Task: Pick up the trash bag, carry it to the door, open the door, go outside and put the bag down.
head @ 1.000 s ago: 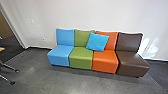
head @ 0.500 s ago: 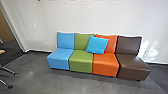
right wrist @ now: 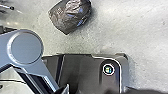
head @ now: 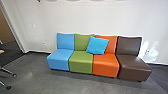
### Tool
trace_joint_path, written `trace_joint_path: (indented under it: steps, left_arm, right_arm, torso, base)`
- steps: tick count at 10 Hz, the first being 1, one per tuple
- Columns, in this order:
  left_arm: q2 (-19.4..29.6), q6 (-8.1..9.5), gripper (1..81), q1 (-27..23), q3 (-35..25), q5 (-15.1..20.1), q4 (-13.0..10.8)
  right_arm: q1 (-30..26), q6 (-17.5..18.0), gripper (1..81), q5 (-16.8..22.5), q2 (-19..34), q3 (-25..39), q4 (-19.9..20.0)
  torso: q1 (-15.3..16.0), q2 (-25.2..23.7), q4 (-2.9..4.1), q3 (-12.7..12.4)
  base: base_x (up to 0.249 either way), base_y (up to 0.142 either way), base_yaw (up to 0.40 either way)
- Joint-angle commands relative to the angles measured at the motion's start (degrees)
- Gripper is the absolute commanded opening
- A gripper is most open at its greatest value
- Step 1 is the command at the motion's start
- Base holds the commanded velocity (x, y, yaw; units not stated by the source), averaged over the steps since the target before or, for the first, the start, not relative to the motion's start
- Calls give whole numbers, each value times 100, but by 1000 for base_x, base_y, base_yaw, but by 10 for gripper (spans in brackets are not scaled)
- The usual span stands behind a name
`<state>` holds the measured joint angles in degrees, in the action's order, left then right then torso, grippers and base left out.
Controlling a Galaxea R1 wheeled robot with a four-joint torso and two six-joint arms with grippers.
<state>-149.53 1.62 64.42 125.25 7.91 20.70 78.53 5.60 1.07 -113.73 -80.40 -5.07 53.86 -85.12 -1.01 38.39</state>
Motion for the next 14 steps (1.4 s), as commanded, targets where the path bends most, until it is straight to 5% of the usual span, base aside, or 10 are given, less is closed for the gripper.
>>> trace_joint_path:
  steps: [1, 7, 9, 14]
  left_arm:
    - [186, 14, 811, -495, -105, 351, 83]
    - [309, 14, 811, -723, -281, 466, 189]
    - [336, 22, 811, -925, -281, 517, 232]
    - [344, 49, 811, -1365, -211, 782, 365]
  right_arm:
    - [-316, 12, 811, 271, 374, 183, 76]
    - [-509, 126, 811, 271, 681, 420, 85]
    - [-614, 169, 811, 288, 866, 587, 85]
    - [-728, 214, 811, 297, 953, 640, 85]
  torso:
    - [341, -527, 0, 497]
    - [1134, -1782, 0, 1675]
    - [1383, -2173, 0, 1515]
    - [1921, -3025, 0, 1705]
  base:
    - [0, 0, 0]
    - [0, 0, 0]
    - [0, 0, 0]
    - [0, 0, 0]
